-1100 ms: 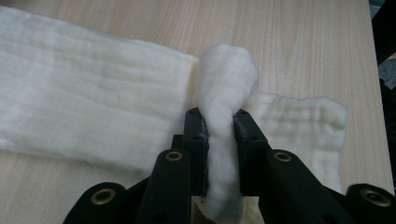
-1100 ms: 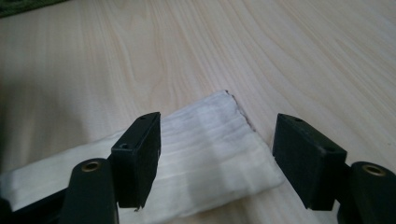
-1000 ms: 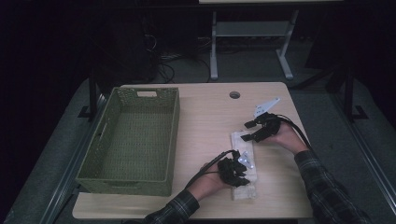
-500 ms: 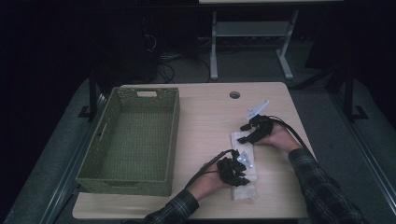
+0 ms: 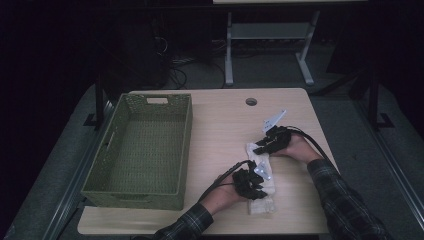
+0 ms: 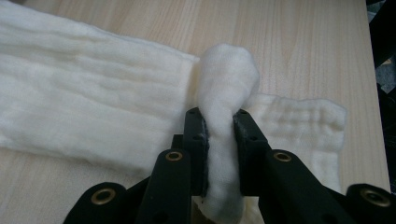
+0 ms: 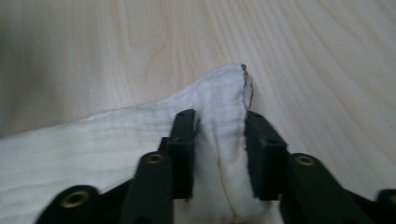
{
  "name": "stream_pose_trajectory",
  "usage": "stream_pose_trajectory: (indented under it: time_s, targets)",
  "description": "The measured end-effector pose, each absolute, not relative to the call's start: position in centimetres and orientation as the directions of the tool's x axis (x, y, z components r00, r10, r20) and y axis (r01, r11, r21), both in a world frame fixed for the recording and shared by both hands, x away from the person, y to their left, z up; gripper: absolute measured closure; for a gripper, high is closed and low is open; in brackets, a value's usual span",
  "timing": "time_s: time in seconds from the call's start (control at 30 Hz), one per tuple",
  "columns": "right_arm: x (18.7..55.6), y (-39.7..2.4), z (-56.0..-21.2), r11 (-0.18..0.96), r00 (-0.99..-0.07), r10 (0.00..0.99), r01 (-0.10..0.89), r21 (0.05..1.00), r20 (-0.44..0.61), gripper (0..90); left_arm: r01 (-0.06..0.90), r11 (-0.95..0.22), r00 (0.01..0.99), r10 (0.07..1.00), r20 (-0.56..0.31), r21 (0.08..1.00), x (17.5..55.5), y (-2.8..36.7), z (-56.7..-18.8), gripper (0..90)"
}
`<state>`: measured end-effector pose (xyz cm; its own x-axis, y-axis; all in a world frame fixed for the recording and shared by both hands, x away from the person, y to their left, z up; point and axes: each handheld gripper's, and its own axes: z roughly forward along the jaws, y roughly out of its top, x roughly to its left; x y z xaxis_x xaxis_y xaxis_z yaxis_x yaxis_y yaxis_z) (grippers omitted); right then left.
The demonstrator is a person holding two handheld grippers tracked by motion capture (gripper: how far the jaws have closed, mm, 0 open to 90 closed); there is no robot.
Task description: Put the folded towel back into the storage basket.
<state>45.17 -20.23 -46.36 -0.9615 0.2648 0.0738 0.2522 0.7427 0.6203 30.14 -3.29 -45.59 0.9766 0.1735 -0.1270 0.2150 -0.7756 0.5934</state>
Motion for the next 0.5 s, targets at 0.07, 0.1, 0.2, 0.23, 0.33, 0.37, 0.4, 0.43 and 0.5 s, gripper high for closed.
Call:
stream_pose_trajectory:
  time_s: [0.07,0.1,0.2,0.23,0.33,0.37,0.4,0.43,0.5]
  targets:
    - [45.11,-20.22,-46.36,0.742,-0.962,0.261,0.256,0.620,0.085,72.8,0.215,-0.775,0.977,0.174,-0.127,0.594,30.14,-3.29,-45.59,77.2]
    - [45.07,-20.21,-46.38,0.741,-0.962,0.258,0.257,0.620,0.091,74.9,0.214,-0.776,0.977,0.173,-0.126,0.594,30.13,-3.29,-45.59,77.2]
    - [45.05,-20.23,-46.36,0.737,-0.956,0.269,0.283,0.614,0.118,79.8,0.216,-0.775,0.976,0.174,-0.127,0.594,30.16,-3.26,-45.59,77.7]
    - [45.04,-20.21,-46.36,0.736,-0.955,0.273,0.287,0.613,0.119,80.0,0.216,-0.775,0.976,0.173,-0.129,0.594,30.23,-3.22,-45.59,78.1]
    - [44.93,-20.10,-46.25,0.736,-0.950,0.288,0.301,0.606,0.122,80.3,0.215,-0.774,0.977,0.168,-0.134,0.596,30.30,-3.13,-45.53,79.2]
    - [44.93,-20.10,-46.25,0.736,-0.950,0.288,0.301,0.606,0.122,80.3,0.215,-0.774,0.977,0.168,-0.134,0.596,30.30,-3.13,-45.53,79.6]
    - [44.92,-20.09,-46.17,0.736,-0.948,0.293,0.308,0.603,0.126,80.3,0.213,-0.774,0.977,0.164,-0.136,0.596,30.31,-3.09,-45.49,79.6]
    - [44.92,-20.09,-46.12,0.734,-0.947,0.294,0.310,0.604,0.129,80.3,0.212,-0.774,0.977,0.162,-0.138,0.597,30.30,-3.04,-45.43,79.7]
    - [44.90,-20.09,-45.95,0.729,-0.947,0.293,0.310,0.610,0.131,80.3,0.218,-0.765,0.976,0.163,-0.144,0.606,30.22,-2.92,-45.21,79.8]
